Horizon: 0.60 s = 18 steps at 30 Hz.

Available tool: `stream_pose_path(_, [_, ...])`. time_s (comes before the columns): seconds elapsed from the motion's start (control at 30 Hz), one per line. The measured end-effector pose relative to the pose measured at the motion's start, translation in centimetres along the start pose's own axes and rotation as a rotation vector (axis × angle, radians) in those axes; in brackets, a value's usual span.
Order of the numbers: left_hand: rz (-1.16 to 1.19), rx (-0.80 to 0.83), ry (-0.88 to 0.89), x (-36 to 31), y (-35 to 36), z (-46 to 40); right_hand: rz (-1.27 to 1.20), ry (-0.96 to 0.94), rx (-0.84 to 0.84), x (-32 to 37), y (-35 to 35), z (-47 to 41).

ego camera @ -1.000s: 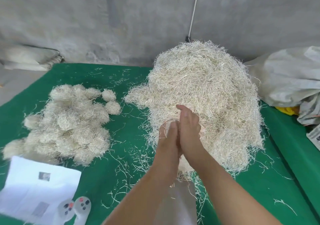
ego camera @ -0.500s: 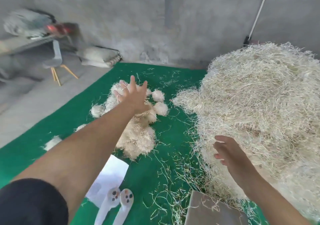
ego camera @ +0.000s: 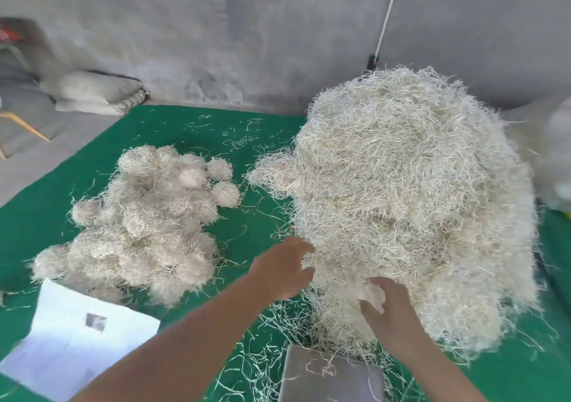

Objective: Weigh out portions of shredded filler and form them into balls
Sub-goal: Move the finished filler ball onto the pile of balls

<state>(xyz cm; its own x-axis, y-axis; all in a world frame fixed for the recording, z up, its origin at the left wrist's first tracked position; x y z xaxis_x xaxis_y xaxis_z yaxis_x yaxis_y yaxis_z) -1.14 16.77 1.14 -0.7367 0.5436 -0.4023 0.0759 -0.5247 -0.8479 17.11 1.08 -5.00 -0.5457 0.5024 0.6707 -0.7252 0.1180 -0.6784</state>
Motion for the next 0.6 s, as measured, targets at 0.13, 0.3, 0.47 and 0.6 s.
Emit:
stream_pose_path(0.13, [0.196,0.102,0.079,-4.4,7.8,-1.3,0.308,0.078,-0.116,-2.9,-1.4,-0.6])
stream_pose_path(0.3, [0.774,0.265,0.009,-6.8,12.9,-2.7,0.563,-0.017,0.058,-3.3,1.7,-2.6])
stream_pose_path(0.47, [0.965,0.071,0.014,-5.7,11.5,-3.3,0.495,0.082,-0.115,-1.7,0.6,-3.6])
stream_pose_path(0.6, [0.409,-0.079,0.096,-4.5,10.2,-2.7,0.067,-0.132,-0.245,1.9,-2.6,-1.3])
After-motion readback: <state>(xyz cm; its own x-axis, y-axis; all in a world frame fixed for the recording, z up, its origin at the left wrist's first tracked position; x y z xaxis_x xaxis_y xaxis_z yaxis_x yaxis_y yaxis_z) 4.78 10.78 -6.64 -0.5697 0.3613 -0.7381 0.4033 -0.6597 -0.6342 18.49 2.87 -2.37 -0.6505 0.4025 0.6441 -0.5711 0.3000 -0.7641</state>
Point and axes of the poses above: each hand's wrist, its own z-axis away from the middle knuckle, its own y-axis out of the palm, x = y × z, the point moved 7 cm from there along -z, towards the middle knuckle, and after that the axes turned 6 degrees about x, right-handed, at the moved point
